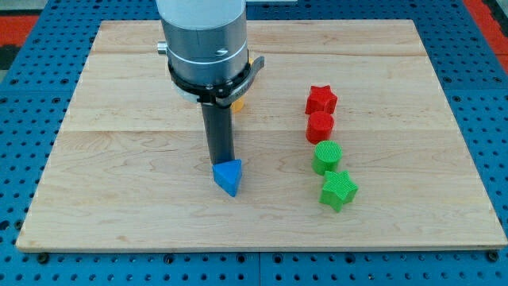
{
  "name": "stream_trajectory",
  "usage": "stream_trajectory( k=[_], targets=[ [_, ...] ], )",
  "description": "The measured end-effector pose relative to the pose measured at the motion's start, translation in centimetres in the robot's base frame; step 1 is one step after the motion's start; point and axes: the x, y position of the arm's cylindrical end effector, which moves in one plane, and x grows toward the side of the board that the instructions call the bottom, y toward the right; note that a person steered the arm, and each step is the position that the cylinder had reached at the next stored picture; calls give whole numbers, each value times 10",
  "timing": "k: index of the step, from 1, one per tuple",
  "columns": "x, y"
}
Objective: Slide the blue triangle below the green star
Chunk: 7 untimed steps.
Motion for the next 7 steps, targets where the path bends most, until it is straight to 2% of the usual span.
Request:
stream_trajectory(
  k=[1, 2, 3, 4, 5, 7],
  targets=[
    [12, 18],
    [2, 10],
    [3, -34],
    [40, -31],
    [47, 14],
    [12, 28]
  ],
)
